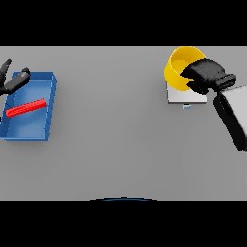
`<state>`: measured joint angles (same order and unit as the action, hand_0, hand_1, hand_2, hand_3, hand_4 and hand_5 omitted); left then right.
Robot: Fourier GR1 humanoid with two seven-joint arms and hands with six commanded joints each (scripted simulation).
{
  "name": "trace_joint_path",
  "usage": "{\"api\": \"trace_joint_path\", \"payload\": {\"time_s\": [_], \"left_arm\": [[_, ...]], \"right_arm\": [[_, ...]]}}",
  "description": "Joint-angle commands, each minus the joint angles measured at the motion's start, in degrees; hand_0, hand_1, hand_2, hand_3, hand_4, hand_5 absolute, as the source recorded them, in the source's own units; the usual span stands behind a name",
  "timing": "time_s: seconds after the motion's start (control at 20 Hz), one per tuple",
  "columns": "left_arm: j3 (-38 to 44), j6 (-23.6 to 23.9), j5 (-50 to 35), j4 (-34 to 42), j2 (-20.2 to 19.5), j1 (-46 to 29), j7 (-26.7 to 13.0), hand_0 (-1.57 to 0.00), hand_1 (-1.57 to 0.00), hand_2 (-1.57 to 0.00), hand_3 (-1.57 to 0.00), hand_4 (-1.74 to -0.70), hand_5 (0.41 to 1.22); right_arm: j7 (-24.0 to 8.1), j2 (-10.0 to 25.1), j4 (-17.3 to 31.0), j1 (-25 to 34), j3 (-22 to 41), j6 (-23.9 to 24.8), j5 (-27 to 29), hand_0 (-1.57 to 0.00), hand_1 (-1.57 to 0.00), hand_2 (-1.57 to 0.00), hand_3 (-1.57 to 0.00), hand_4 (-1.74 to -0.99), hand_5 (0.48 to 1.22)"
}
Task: Pick up the red beaker and tilt it to pour out 1 green nut into yellow bowl. Pick up the yellow bowl and place it on the metallic measuring scale.
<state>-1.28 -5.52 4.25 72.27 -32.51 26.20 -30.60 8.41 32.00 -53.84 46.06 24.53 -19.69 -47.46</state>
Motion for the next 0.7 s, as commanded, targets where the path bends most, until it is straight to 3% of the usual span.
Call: {"api": "trace_joint_path", "payload": {"time_s": [0.0, 0.45, 0.65], "left_arm": [[0.0, -0.2, 0.1, -0.5, -0.2, 0.1, -0.3, 0.0, 0.0, 0.0, 0.0, -0.86, 0.779], [-0.5, 0.1, 0.8, -0.8, 0.1, 1.0, -1.3, 0.0, 0.0, 0.0, 0.0, -0.85, 0.802], [-0.7, -0.3, 0.7, -0.6, 0.1, 0.7, -1.1, 0.0, 0.0, 0.0, 0.0, -0.84, 0.783]], "right_arm": [[0.8, -0.3, 2.1, 0.0, -0.3, 1.1, 0.0, -1.57, -1.57, -1.5, -1.18, -1.741, 1.221], [2.5, -2.5, 11.8, 1.2, -1.6, 4.9, -1.0, -1.57, -1.57, -1.38, -1.39, -1.741, 1.221], [2.9, -2.9, 12.5, 1.1, -1.4, 4.3, -1.2, -1.57, -1.57, -1.37, -1.45, -1.741, 1.221]]}}
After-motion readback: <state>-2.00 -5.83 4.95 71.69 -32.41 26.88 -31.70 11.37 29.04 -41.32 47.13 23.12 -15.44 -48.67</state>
